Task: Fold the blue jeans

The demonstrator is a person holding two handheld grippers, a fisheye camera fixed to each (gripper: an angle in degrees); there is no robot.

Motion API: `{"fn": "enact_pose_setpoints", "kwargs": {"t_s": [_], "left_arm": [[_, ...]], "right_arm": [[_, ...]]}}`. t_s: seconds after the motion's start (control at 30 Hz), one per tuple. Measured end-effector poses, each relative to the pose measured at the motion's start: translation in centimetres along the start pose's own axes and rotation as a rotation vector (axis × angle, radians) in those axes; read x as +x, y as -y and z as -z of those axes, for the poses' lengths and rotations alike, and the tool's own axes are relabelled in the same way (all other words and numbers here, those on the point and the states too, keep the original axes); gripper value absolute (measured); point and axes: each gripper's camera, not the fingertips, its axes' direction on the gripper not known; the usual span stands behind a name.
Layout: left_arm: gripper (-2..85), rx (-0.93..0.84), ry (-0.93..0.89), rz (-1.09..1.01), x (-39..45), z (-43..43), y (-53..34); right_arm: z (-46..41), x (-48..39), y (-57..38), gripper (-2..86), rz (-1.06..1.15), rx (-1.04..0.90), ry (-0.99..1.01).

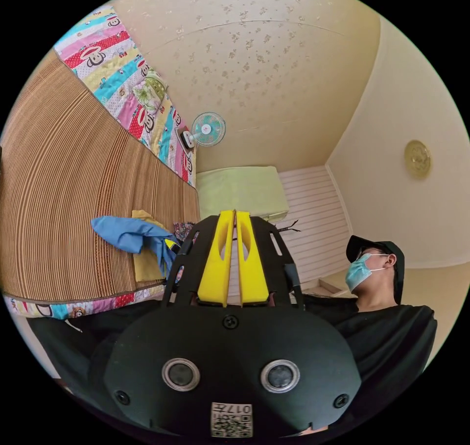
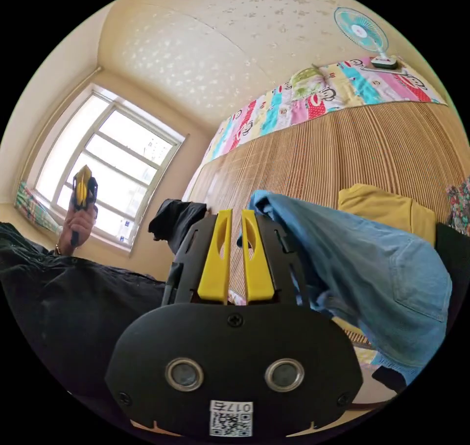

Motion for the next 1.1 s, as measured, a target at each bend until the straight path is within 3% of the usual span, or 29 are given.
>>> {"fn": "enact_pose_setpoints", "kwargs": {"t_s": [0.13, 0.3, 0.37, 0.5, 0.6, 0.7, 0.87, 0.97, 1.1], "left_arm": [[-1.0, -0.055, 0.053, -0.036, -0.8, -2.5, 0.5], [-1.0, -0.087, 0.054, -0.017, -3.2, -5.3, 1.1], [-1.0, -0.110, 0.045, -0.009, -4.2, -6.8, 1.3], [-1.0, -0.212, 0.041, 0.006, -6.6, -11.7, 1.3], [-1.0, -0.282, 0.004, 0.008, -7.6, -15.3, 0.9], [-1.0, -0.324, -0.015, -0.011, -7.8, -17.5, 0.3], [-1.0, -0.323, 0.010, -0.065, -7.6, -16.7, -1.2], [-0.7, -0.315, 0.013, -0.105, -7.4, -15.2, -2.1], [1.8, -0.354, 0.083, -0.221, -5.3, -14.6, -2.4]], "right_arm": [[7.8, 7.1, -5.1, 8.4, -0.328, 0.173, -0.200], [14.5, 13.0, -11.8, 11.5, -0.631, 0.211, -0.543], [14.9, 15.5, -13.5, 12.3, -0.695, 0.212, -0.530], [9.6, 24.1, -15.7, 14.4, -0.854, 0.107, -0.216], [4.0, 27.4, -15.6, 14.4, -0.895, -0.018, -0.268], [2.7, 28.5, -14.9, 11.9, -1.000, 0.049, -0.341], [6.2, 24.3, -9.9, 5.0, -0.729, 0.294, -0.177], [9.8, 18.8, -4.3, 4.2, -0.363, 0.430, 0.016], [14.5, 7.4, 4.0, 3.8, 0.379, 0.405, 0.248]]}}
